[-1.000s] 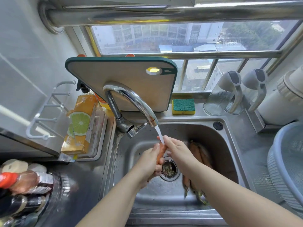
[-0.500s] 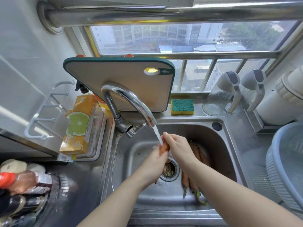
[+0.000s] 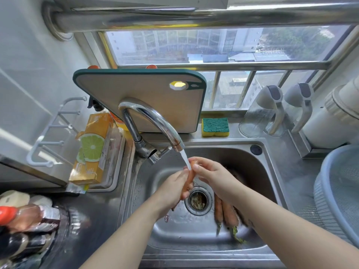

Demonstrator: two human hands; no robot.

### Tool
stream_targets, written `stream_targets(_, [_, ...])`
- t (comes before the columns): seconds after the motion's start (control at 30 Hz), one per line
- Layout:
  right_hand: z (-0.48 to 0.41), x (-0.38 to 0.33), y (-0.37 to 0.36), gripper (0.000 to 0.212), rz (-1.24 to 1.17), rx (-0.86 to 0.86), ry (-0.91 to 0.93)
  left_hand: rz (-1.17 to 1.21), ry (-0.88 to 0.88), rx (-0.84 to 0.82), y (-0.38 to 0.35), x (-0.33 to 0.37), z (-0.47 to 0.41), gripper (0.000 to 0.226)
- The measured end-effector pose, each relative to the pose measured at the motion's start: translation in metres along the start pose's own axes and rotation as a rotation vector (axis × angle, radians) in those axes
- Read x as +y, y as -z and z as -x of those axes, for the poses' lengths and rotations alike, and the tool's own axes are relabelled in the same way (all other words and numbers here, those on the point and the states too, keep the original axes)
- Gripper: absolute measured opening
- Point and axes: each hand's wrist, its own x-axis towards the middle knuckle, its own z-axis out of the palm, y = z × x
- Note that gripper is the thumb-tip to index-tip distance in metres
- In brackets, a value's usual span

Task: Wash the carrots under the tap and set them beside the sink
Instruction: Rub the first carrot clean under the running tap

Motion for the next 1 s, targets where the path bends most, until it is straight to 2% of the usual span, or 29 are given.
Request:
stream_targets(0.1, [0.001, 0.001, -0.001, 0.022, 0.044, 0.018, 0.009, -0.301, -0.047, -0.024, 0.004, 0.0, 0.0, 0.022])
stream_targets(0.17, [0.001, 0.0, -0.002, 0.022, 0.068, 0.046, 0.025, -0.429, -0.085, 0.033, 0.003, 0.001, 0.0, 0.027])
stream_targets(0.3, [0.003, -0.004, 0.002, 0.022, 0.124, 0.038, 0.03, -0.348, -0.077, 0.154, -0.002, -0.001, -0.005, 0.04])
stream_targets(0.43, [0.007, -0.004, 0.007, 0.018, 0.115, 0.037, 0.023, -0.078, 0.051, -0.006, 0.007, -0.002, -0.008, 0.037])
stream_targets(0.5, [0.007, -0.005, 0.007, 0.018, 0.103, 0.044, 0.028, -0.131, 0.029, -0.058, 0.01, -0.001, -0.007, 0.035])
stream_targets(0.7, [0.01, -0.007, 0.005, 0.022, 0.158, 0.048, 0.053, -0.248, -0.025, 0.046, 0.01, 0.002, -0.009, 0.039])
stream_targets(0.77, [0.011, -0.008, 0.008, 0.022, 0.152, 0.041, 0.04, -0.242, -0.015, -0.024, 0.011, 0.001, -0.007, 0.035])
stream_targets(0.87, [0.011, -0.011, 0.011, 0.023, 0.191, 0.026, 0.027, -0.389, -0.052, -0.106, 0.014, 0.002, -0.004, 0.029])
stream_targets(1.0, [0.01, -0.012, 0.011, 0.024, 0.294, 0.059, 0.052, -0.609, -0.14, 0.051, 0.014, -0.001, -0.005, 0.015])
